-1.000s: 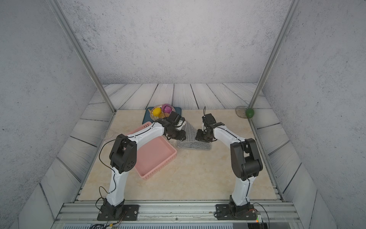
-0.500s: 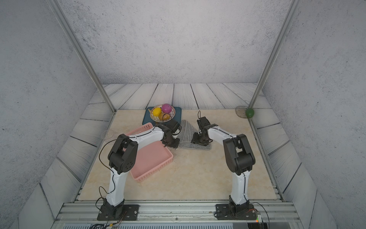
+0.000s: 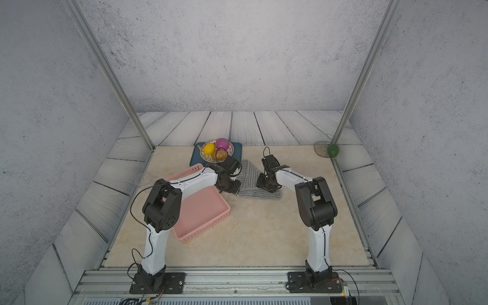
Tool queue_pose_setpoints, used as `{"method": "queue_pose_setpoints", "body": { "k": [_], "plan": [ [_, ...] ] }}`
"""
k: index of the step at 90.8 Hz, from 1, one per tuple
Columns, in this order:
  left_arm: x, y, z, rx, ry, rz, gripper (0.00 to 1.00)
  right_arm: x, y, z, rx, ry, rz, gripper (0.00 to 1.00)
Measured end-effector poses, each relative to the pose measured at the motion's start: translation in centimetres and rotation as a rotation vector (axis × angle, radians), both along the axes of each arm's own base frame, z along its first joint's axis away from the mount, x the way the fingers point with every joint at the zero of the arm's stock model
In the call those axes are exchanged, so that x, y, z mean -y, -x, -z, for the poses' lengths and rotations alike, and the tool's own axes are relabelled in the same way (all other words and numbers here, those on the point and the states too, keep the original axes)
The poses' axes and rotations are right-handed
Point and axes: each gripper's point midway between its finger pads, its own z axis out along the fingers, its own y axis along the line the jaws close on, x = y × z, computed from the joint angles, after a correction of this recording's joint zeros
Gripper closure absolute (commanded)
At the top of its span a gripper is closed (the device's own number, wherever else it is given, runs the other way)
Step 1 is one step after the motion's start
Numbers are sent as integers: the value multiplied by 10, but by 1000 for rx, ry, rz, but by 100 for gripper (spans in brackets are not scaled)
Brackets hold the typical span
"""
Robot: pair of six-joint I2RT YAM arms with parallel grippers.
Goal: Fold the square dishcloth
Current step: Flatten out the cleaning item at the center of the board.
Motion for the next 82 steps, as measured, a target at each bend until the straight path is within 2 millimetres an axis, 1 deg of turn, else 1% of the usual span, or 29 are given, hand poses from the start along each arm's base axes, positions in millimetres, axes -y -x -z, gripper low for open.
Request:
{"method": "queue_pose_setpoints", "body": {
  "k": [6, 12, 31, 35, 42, 47, 53, 60, 68, 76, 79, 82],
  "plan": [
    [3, -4, 0, 7, 6, -6, 41, 0, -4, 0, 8, -2, 13, 54],
    [5, -7, 5, 6, 6, -12, 41, 0, -8, -1, 19, -3, 26, 53],
    [8, -10, 35, -27, -30, -17, 42, 1, -19, 1, 27, 7, 67, 53],
    [10, -12, 33, -21, -28, -19, 44, 2, -19, 4, 23, 15, 75, 55],
    [12, -14, 32, -13, -29, -20, 50, 5, -19, 8, 15, 26, 86, 61],
    [13, -13, 33, -14, -34, -20, 55, 6, -19, 10, 12, 30, 90, 69],
    [12, -14, 36, -13, -45, -27, 65, 7, -19, 12, 8, 37, 94, 80],
    [12, -14, 36, -10, -50, -25, 73, 9, -19, 14, 5, 42, 101, 88],
    [12, -14, 36, -10, -55, -26, 86, 11, -18, 14, 3, 46, 103, 91],
    [14, -12, 36, -7, -60, -12, 97, 11, -16, 15, 0, 48, 103, 93],
    [16, -11, 36, -7, -61, -8, 100, 12, -15, 15, -1, 49, 102, 93],
    [18, -9, 36, -7, -62, -6, 100, 13, -12, 14, -4, 51, 100, 93]
  ]
}}
